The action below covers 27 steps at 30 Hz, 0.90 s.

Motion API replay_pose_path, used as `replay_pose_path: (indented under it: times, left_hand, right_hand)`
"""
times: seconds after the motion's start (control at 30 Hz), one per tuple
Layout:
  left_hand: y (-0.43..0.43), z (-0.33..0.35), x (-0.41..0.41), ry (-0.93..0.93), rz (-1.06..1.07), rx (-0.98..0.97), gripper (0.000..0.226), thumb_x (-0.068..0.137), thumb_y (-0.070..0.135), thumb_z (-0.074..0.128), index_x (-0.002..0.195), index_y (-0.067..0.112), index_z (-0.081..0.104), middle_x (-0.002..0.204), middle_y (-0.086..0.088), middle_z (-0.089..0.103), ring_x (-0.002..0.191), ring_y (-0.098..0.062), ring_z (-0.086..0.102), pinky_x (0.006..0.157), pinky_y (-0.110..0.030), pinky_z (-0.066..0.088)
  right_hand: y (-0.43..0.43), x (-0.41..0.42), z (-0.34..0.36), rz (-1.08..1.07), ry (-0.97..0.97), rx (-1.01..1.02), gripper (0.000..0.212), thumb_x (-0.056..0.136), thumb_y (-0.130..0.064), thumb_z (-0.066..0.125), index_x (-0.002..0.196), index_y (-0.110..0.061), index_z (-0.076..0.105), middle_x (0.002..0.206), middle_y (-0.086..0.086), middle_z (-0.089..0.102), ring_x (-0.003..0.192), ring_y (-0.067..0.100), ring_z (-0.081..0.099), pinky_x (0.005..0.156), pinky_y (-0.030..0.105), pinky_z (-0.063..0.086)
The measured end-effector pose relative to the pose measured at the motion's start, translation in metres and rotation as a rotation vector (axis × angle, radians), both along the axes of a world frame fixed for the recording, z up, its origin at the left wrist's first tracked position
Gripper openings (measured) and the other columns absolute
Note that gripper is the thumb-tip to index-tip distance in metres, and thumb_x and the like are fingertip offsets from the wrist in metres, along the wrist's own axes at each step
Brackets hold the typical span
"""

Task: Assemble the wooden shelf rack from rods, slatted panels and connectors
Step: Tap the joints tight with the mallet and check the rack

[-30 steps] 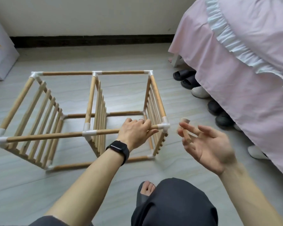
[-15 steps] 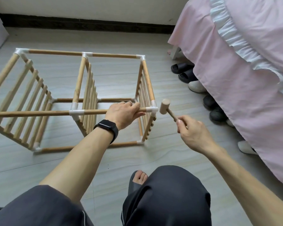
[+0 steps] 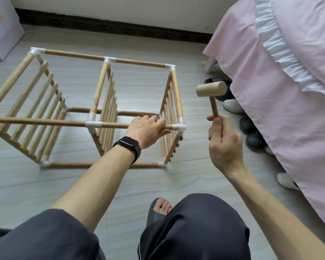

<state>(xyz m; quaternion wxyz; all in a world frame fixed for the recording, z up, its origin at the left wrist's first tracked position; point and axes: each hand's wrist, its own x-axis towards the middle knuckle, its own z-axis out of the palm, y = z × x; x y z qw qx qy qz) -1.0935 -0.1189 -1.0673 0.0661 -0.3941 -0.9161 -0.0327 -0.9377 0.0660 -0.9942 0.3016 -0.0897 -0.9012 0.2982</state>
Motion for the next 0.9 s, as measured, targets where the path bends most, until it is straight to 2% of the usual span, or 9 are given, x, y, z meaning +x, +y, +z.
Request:
replay_pose_path:
  times: [0.13, 0.23, 0.3, 0.43, 0.57, 0.6, 0.73, 0.83, 0.9]
  left_hand:
    - [-0.001, 0.000, 0.001, -0.001, -0.006, 0.004, 0.049, 0.101, 0.063, 0.021, 0.112, 0.023, 0.047, 0.107, -0.003, 0.063, 0.094, -0.025, 0.059, 0.071, -0.035, 0.032]
    - [-0.003, -0.001, -0.001, -0.008, -0.001, 0.008, 0.049, 0.101, 0.062, 0.020, 0.112, 0.023, 0.047, 0.106, -0.003, 0.063, 0.093, -0.025, 0.059, 0.070, -0.035, 0.032]
    - [-0.003, -0.001, -0.001, -0.007, -0.002, 0.006, 0.049, 0.101, 0.062, 0.020, 0.112, 0.023, 0.047, 0.107, -0.004, 0.064, 0.094, -0.026, 0.060, 0.071, -0.035, 0.033]
    - [-0.003, 0.000, 0.000, -0.008, 0.009, -0.003, 0.047, 0.101, 0.062, 0.021, 0.112, 0.023, 0.046, 0.107, -0.003, 0.063, 0.092, -0.024, 0.058, 0.071, -0.035, 0.034]
    - [-0.003, -0.001, 0.001, -0.025, 0.017, 0.004, 0.046, 0.101, 0.062, 0.021, 0.110, 0.024, 0.046, 0.103, -0.002, 0.062, 0.083, -0.021, 0.052, 0.070, -0.035, 0.033]
    - [-0.003, -0.001, 0.001, -0.025, 0.019, 0.003, 0.046, 0.101, 0.062, 0.021, 0.110, 0.025, 0.046, 0.103, -0.002, 0.062, 0.081, -0.020, 0.048, 0.070, -0.035, 0.032]
    - [-0.003, -0.001, 0.001, -0.039, 0.027, -0.009, 0.046, 0.101, 0.063, 0.020, 0.111, 0.025, 0.045, 0.104, -0.002, 0.062, 0.082, -0.019, 0.049, 0.070, -0.035, 0.032]
    - [-0.003, -0.001, 0.001, -0.039, 0.030, -0.008, 0.048, 0.100, 0.063, 0.020, 0.113, 0.025, 0.046, 0.106, -0.002, 0.062, 0.089, -0.022, 0.057, 0.070, -0.035, 0.032]
    - [-0.003, -0.001, 0.001, -0.037, 0.034, -0.012, 0.048, 0.100, 0.063, 0.020, 0.114, 0.024, 0.046, 0.105, -0.002, 0.062, 0.087, -0.021, 0.055, 0.070, -0.035, 0.032]
  right_hand:
    - [0.003, -0.002, -0.002, -0.065, -0.635, 0.286, 0.031, 0.108, -0.038, 0.030, 0.105, -0.019, 0.055, 0.080, 0.012, 0.065, 0.080, 0.039, 0.062, 0.065, 0.042, 0.041]
    - [0.006, -0.005, 0.011, -0.072, -0.225, 0.121, 0.031, 0.104, -0.046, 0.030, 0.103, -0.030, 0.056, 0.063, -0.007, 0.060, 0.059, 0.013, 0.057, 0.055, 0.026, 0.040]
    - [0.001, -0.003, 0.007, -0.057, -0.027, 0.090, 0.026, 0.107, -0.038, 0.034, 0.106, -0.023, 0.056, 0.056, -0.006, 0.053, 0.054, 0.014, 0.054, 0.049, 0.017, 0.035]
    - [-0.002, 0.000, -0.011, -0.013, -0.603, 0.268, 0.031, 0.108, -0.039, 0.030, 0.102, -0.019, 0.053, 0.071, 0.007, 0.062, 0.070, 0.033, 0.061, 0.059, 0.039, 0.038]
    - [-0.001, -0.004, -0.003, -0.053, -0.053, 0.058, 0.030, 0.107, -0.040, 0.031, 0.103, -0.024, 0.056, 0.055, -0.007, 0.052, 0.052, 0.014, 0.055, 0.048, 0.021, 0.035]
    - [-0.001, -0.004, -0.004, -0.050, -0.061, 0.086, 0.027, 0.108, -0.036, 0.032, 0.104, -0.021, 0.055, 0.056, -0.009, 0.048, 0.051, 0.015, 0.052, 0.049, 0.025, 0.032]
    - [0.000, -0.001, -0.012, -0.029, -0.631, 0.307, 0.028, 0.107, -0.041, 0.028, 0.097, -0.023, 0.047, 0.061, -0.004, 0.046, 0.067, 0.036, 0.058, 0.057, 0.039, 0.034]
    - [-0.002, -0.004, -0.002, -0.057, -0.137, 0.152, 0.032, 0.106, -0.042, 0.029, 0.102, -0.022, 0.053, 0.058, -0.010, 0.053, 0.049, 0.010, 0.050, 0.047, 0.023, 0.034]
    - [-0.006, -0.001, -0.002, -0.057, -0.121, 0.202, 0.028, 0.108, -0.035, 0.031, 0.104, -0.016, 0.051, 0.061, -0.007, 0.053, 0.048, 0.015, 0.049, 0.047, 0.028, 0.035]
